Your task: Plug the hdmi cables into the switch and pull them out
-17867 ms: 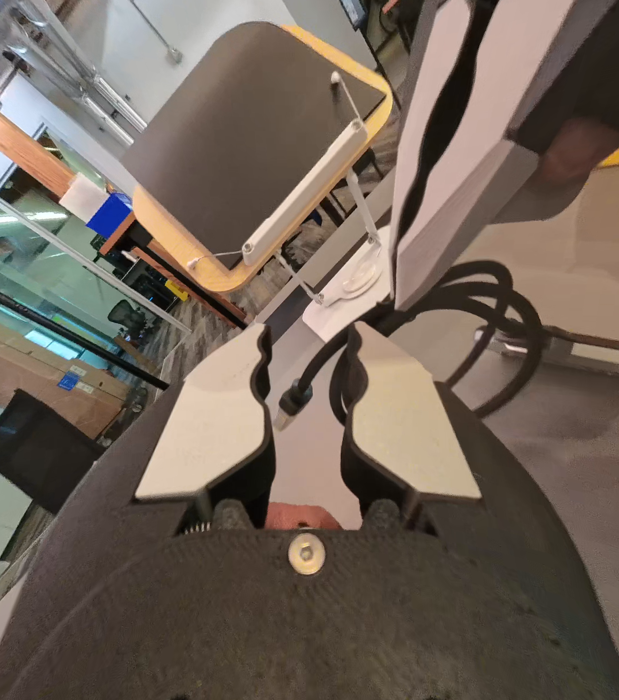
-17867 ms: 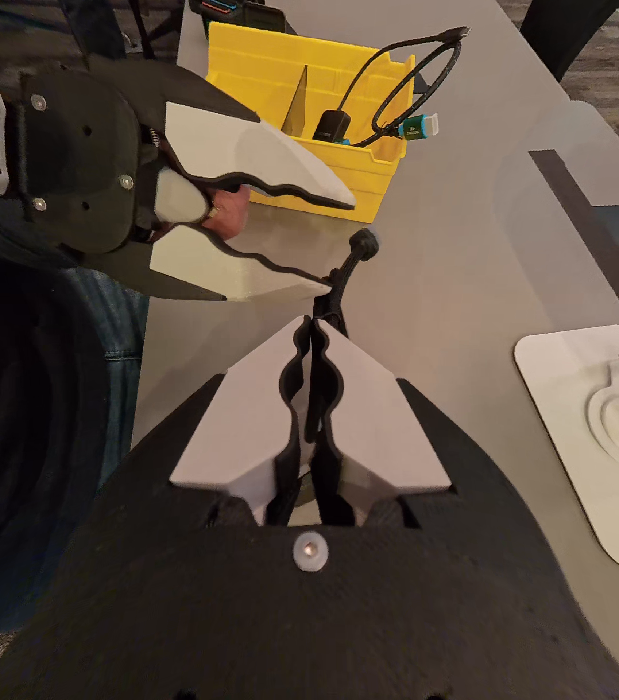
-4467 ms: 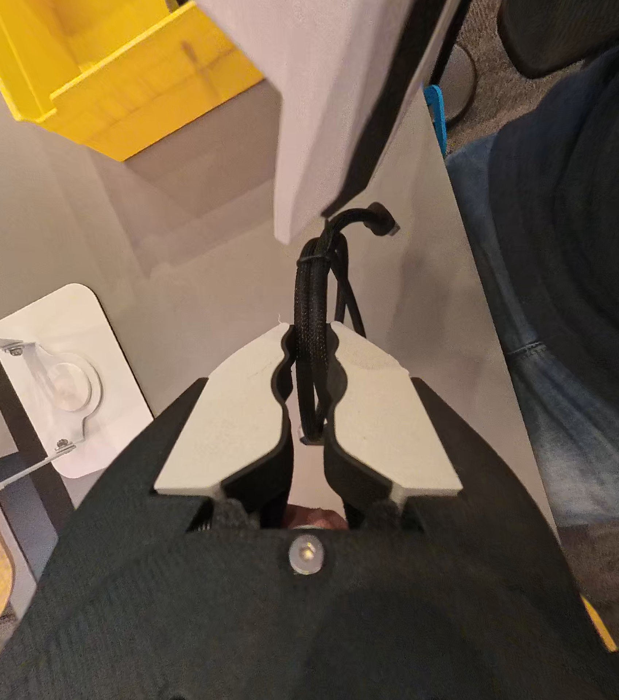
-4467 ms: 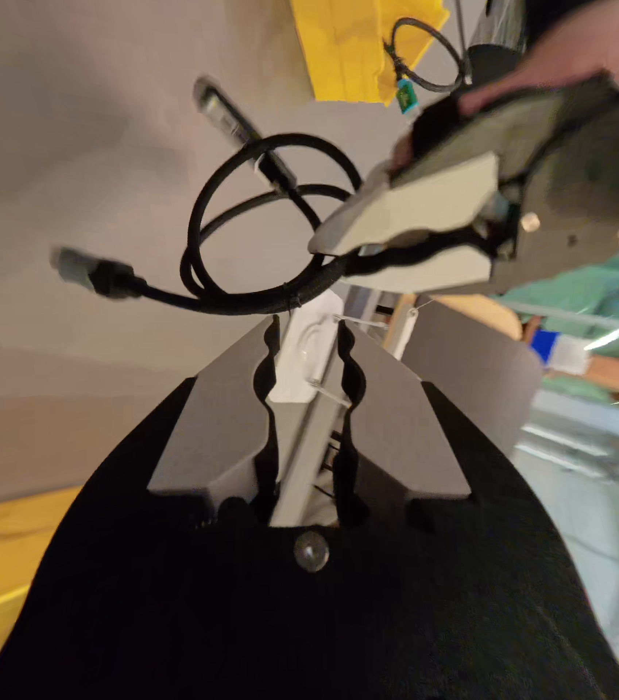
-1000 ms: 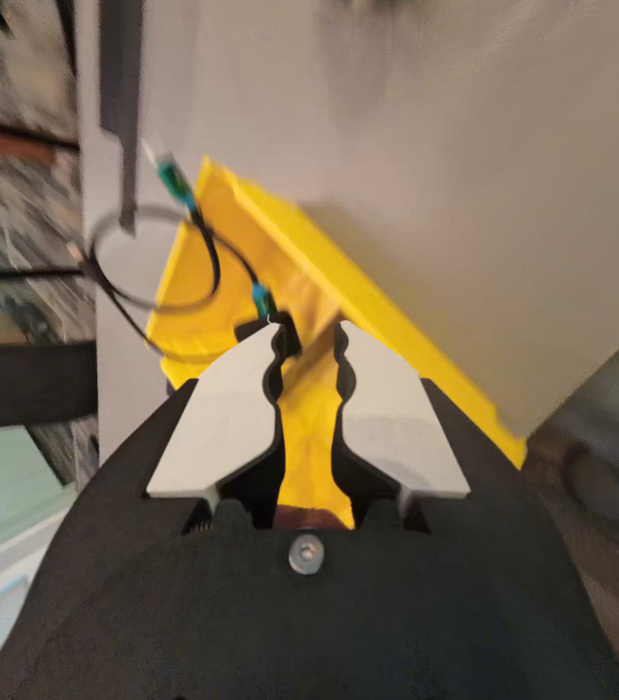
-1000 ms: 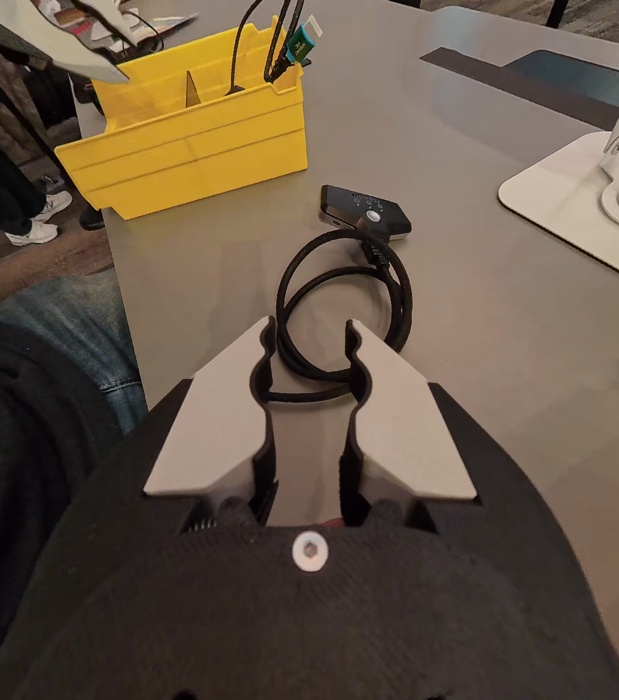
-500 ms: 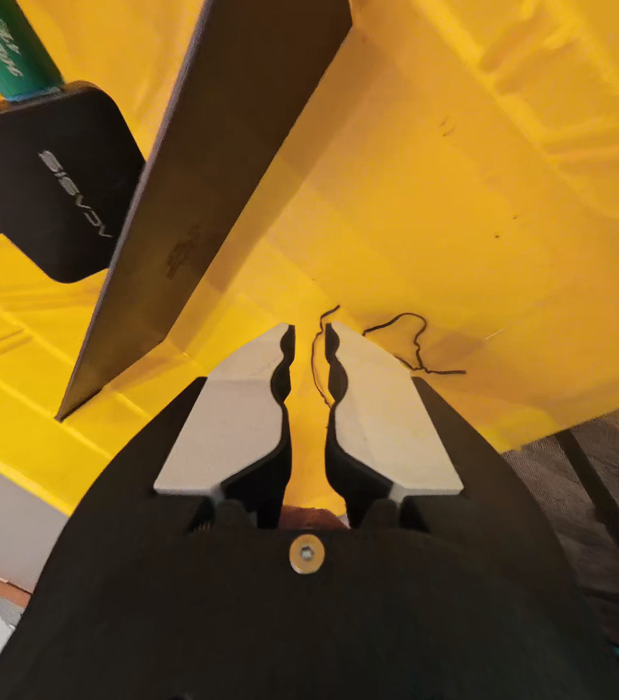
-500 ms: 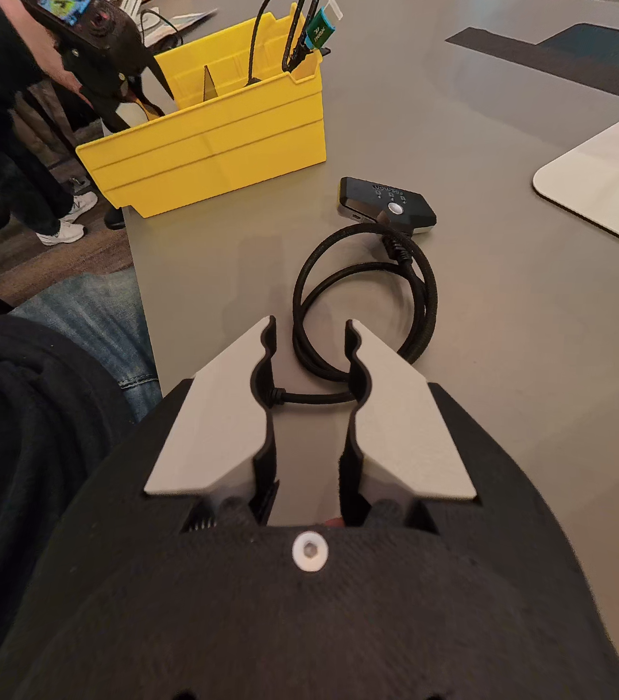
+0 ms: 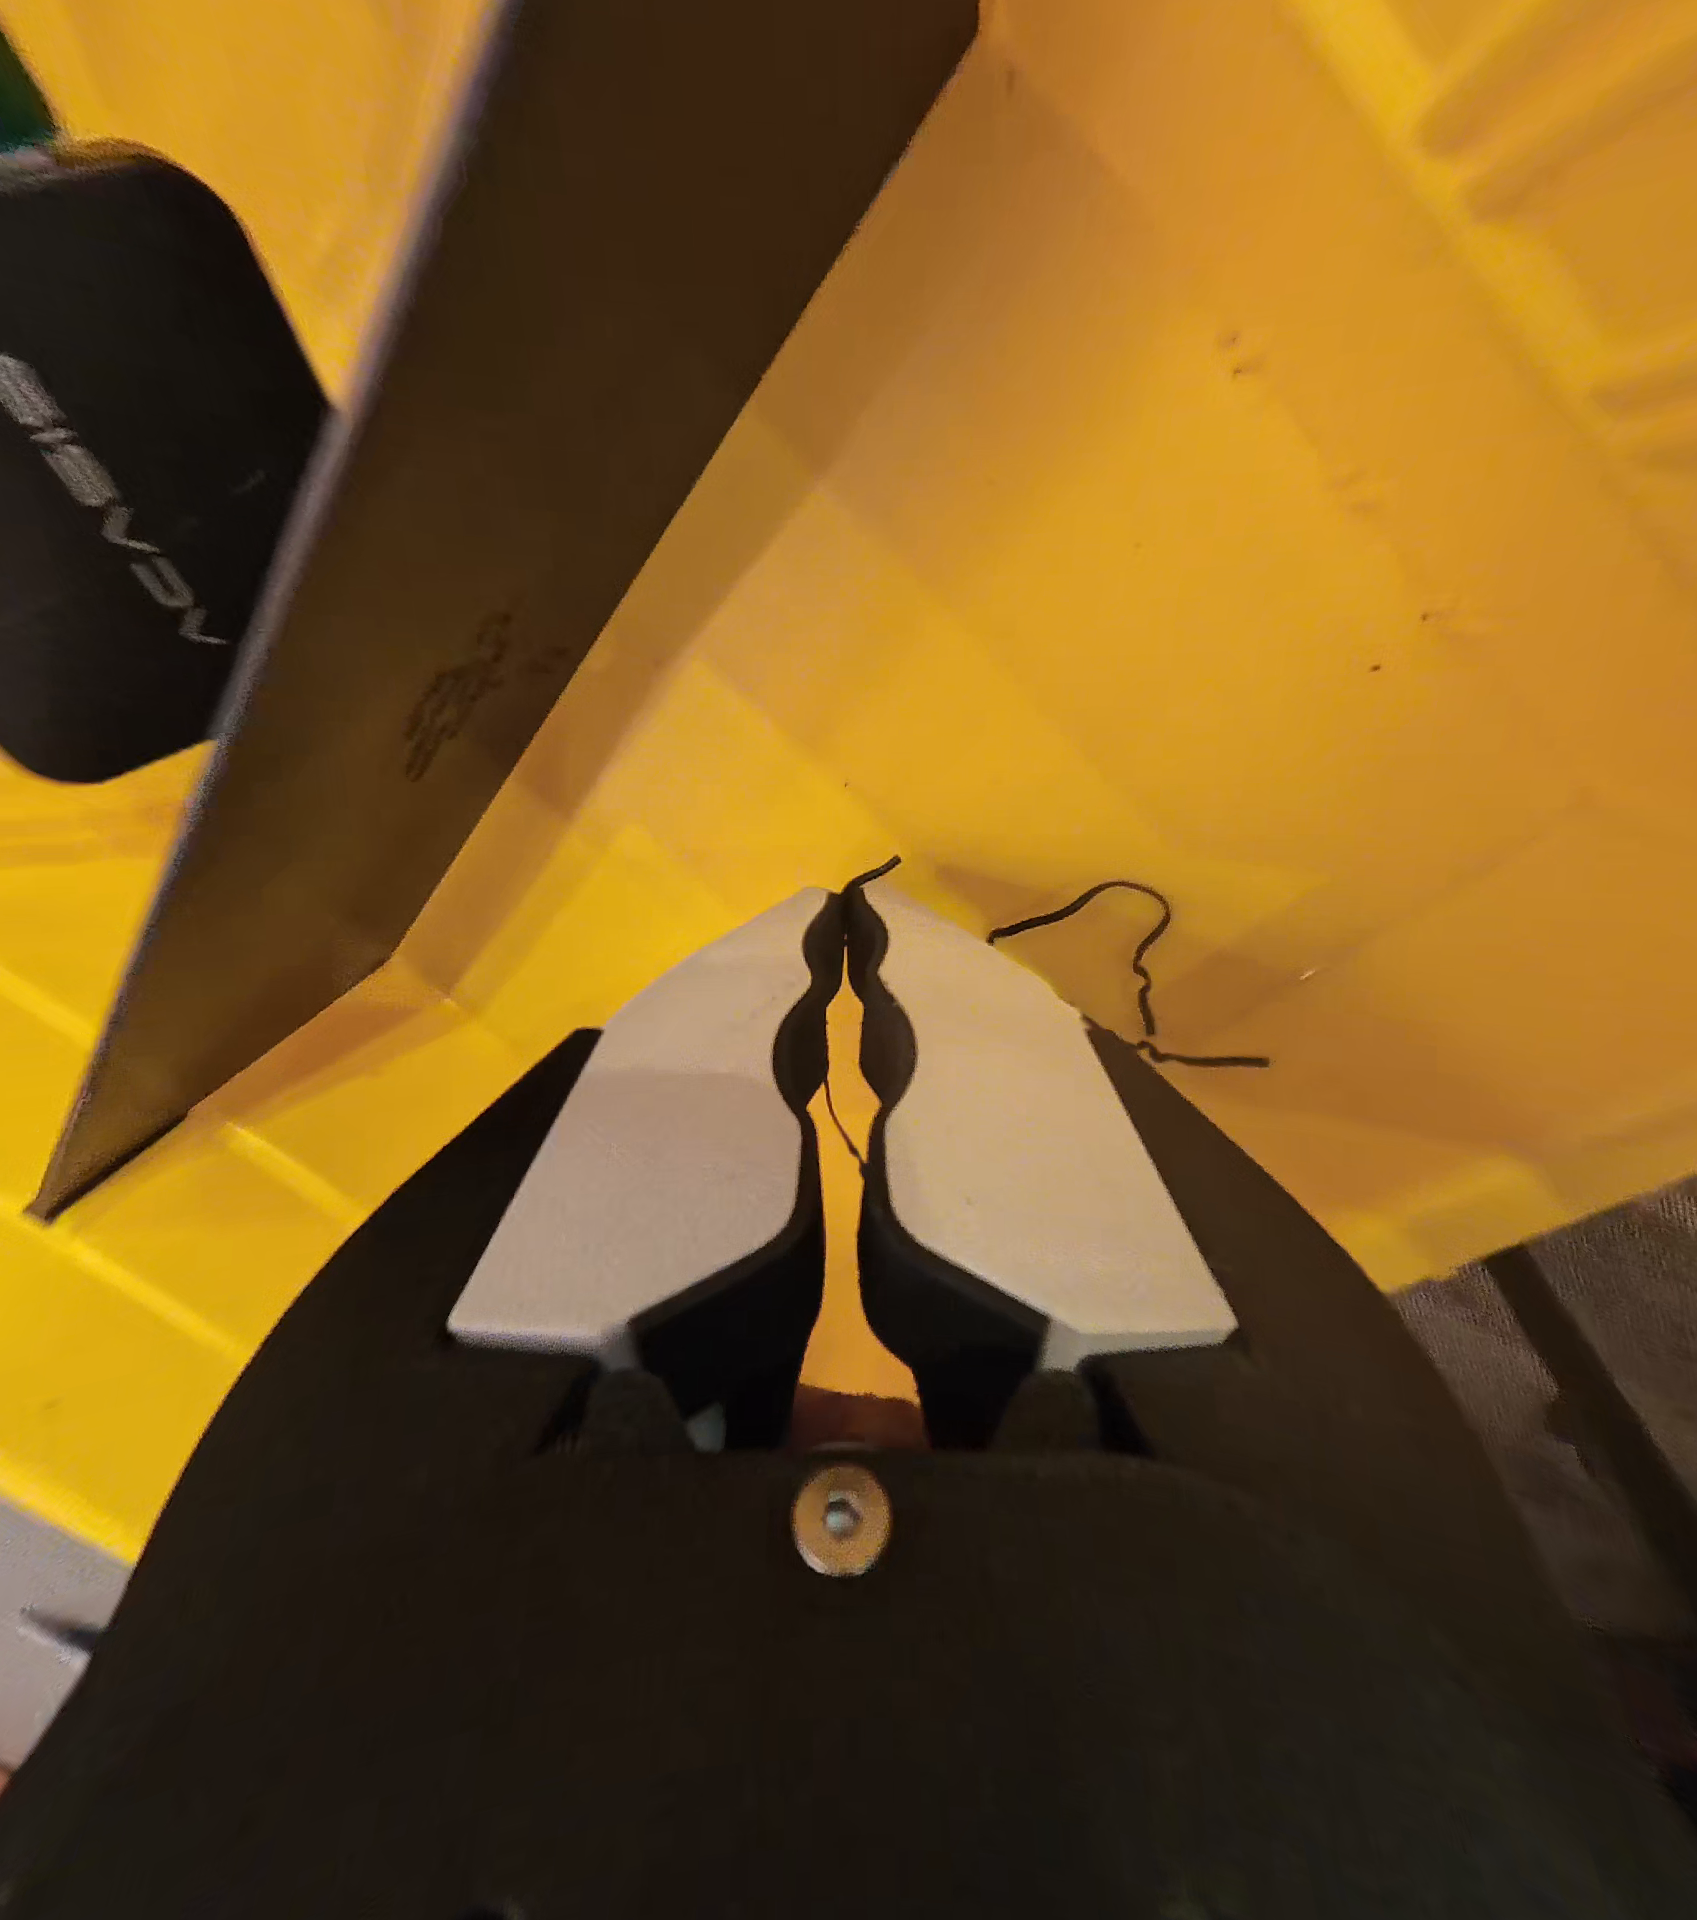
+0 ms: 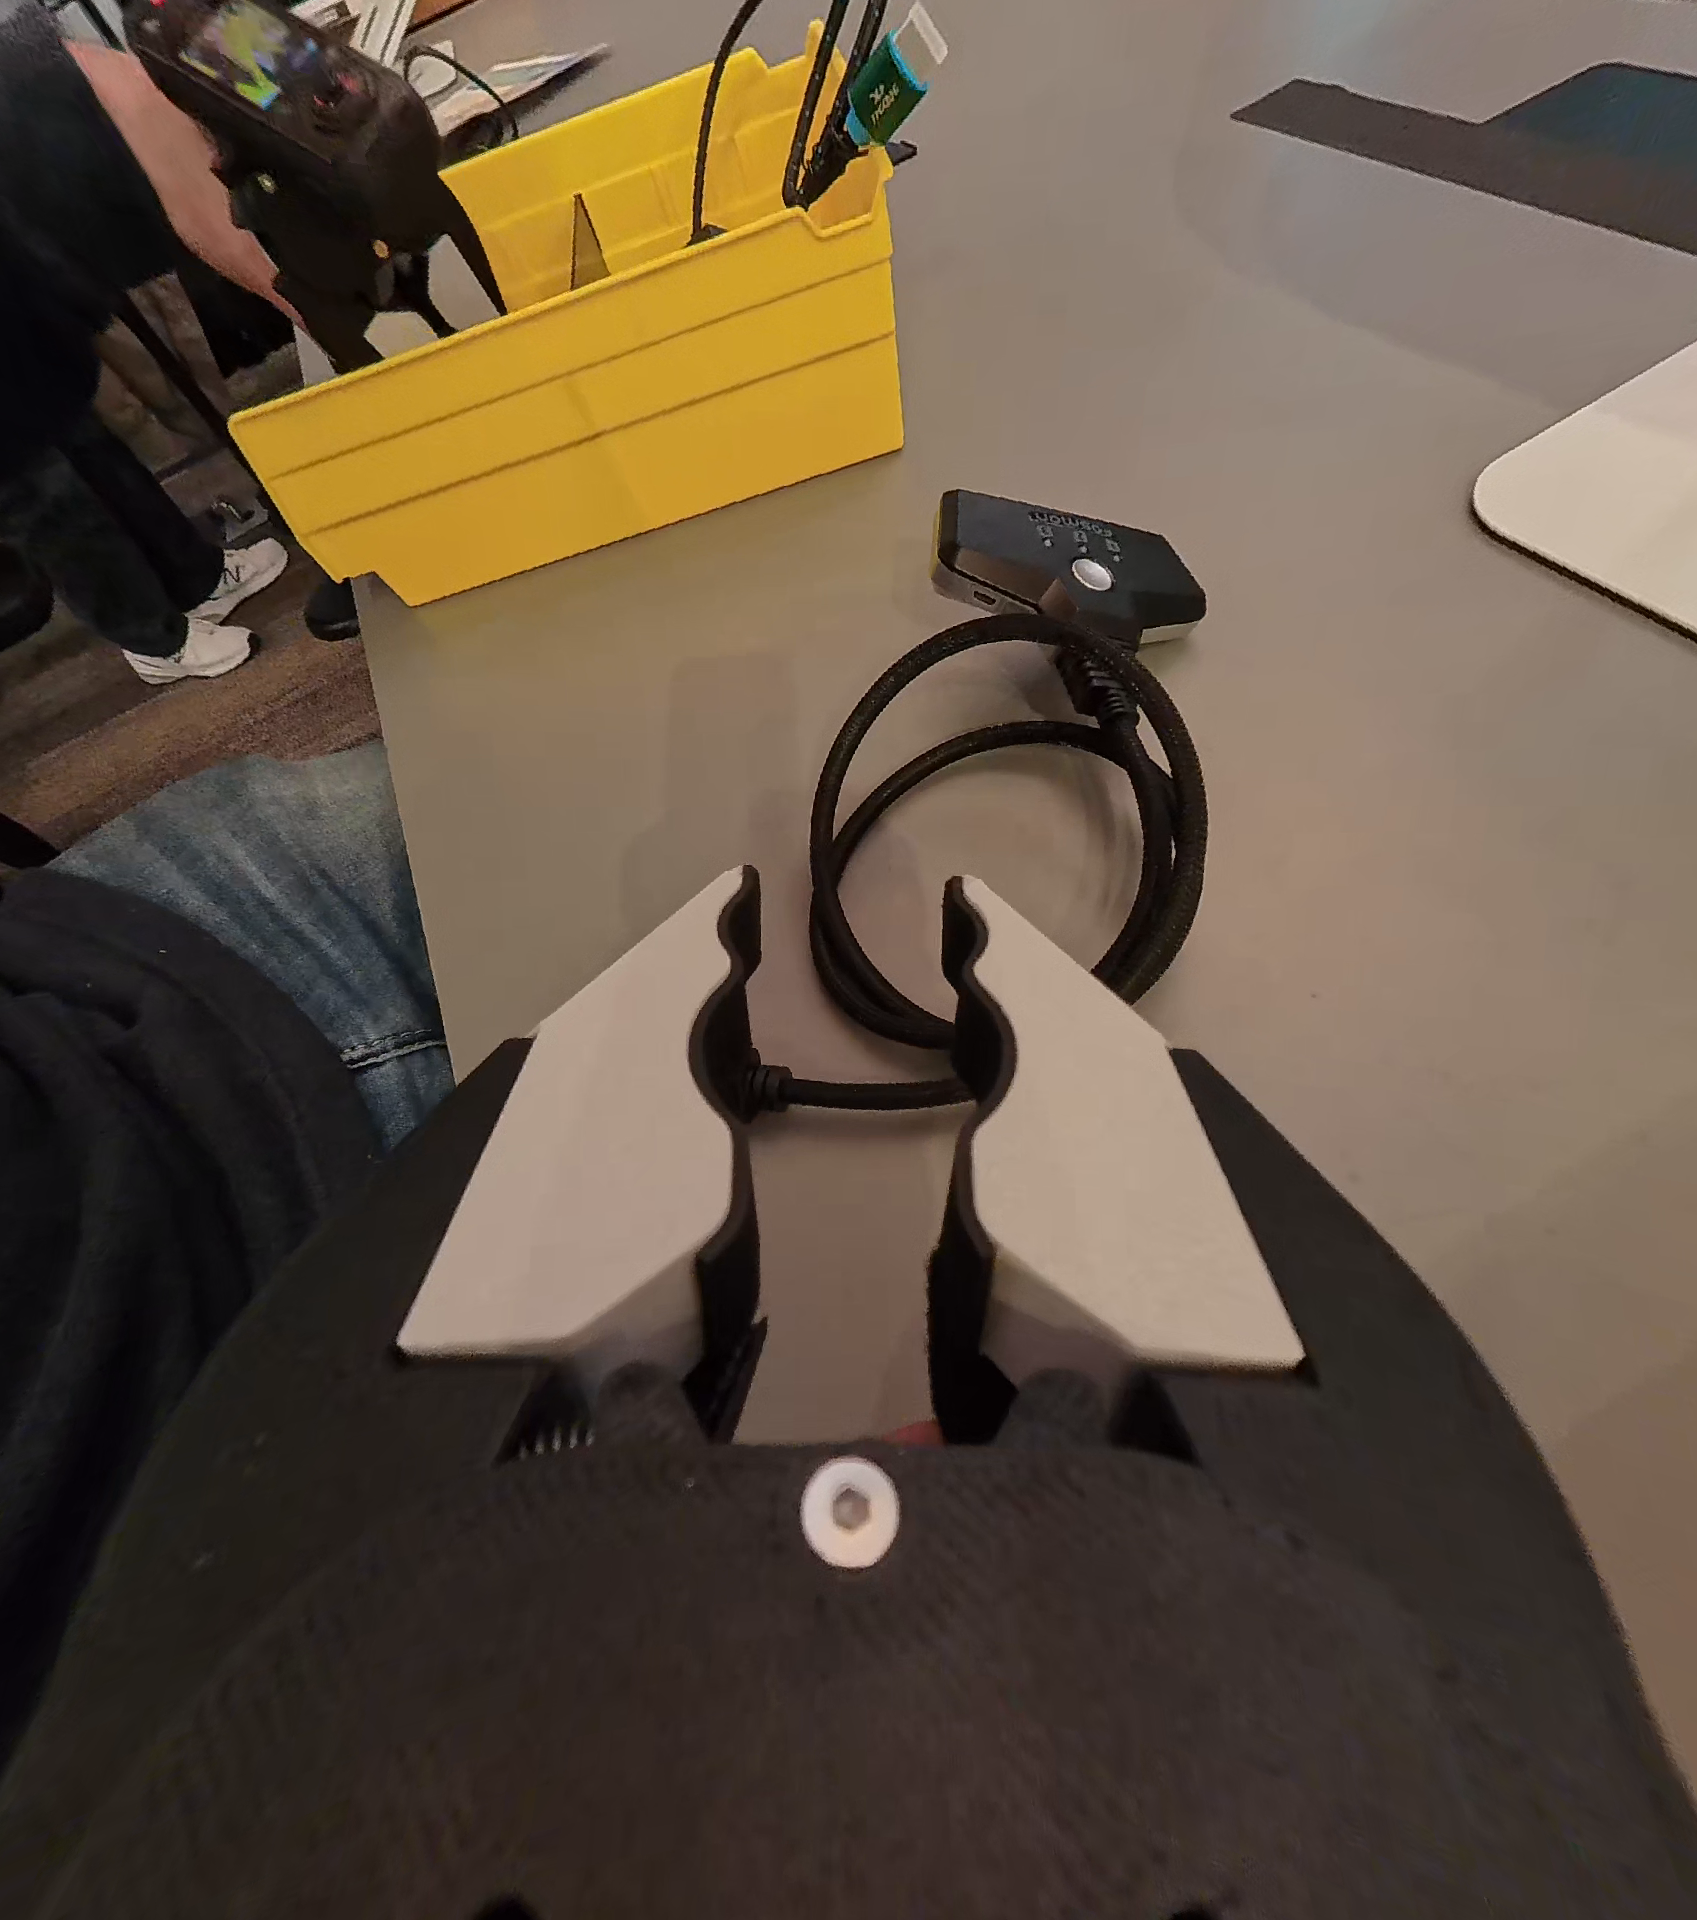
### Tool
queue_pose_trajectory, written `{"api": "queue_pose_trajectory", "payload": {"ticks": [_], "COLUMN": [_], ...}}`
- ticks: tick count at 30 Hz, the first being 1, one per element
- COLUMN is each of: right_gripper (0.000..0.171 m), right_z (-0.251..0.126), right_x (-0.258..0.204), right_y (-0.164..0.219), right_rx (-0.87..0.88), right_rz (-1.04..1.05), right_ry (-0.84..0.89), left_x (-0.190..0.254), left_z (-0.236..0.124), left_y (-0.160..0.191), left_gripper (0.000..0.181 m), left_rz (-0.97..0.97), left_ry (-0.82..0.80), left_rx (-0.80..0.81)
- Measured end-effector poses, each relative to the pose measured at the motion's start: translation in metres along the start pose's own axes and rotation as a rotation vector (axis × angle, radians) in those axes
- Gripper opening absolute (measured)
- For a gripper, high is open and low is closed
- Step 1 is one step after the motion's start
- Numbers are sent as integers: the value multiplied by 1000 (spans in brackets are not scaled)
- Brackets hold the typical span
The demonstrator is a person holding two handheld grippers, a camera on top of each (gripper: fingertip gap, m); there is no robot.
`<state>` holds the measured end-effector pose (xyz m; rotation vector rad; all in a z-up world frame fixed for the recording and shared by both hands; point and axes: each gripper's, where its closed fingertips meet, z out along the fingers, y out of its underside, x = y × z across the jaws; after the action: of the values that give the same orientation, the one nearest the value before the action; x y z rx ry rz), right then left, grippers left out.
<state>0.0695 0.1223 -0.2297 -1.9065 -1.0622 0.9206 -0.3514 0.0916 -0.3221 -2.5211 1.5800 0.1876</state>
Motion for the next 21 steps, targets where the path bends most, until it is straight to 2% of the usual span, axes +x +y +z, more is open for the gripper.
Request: {"api": "queue_pose_trajectory", "payload": {"ticks": [4,8,11,14,17,21], "right_gripper": [34,37,39,42,44,45], "right_z": [-3,-10,-18,-24,-24,-20], "right_x": [-2,-4,-8,-20,-39,-64], "right_y": [-5,-16,-28,-42,-55,-73], "right_rx": [15,48,89,132,148,176], "right_rz": [-19,-49,-71,-123,-206,-304], "right_ry": [1,14,11,3,-1,-3], "left_x": [-17,-34,-30,-7,25,73], "left_z": [-38,-104,-167,-218,-245,-258], "left_y": [-20,-50,-95,-153,-216,-292], "left_gripper": [0,0,0,0,0,0], "left_rz": [-60,-108,-110,-107,-143,-208], "left_ry": [-125,-290,-398,-420,-347,-70], "left_rx": [180,422,670,910,1122,1379]}}
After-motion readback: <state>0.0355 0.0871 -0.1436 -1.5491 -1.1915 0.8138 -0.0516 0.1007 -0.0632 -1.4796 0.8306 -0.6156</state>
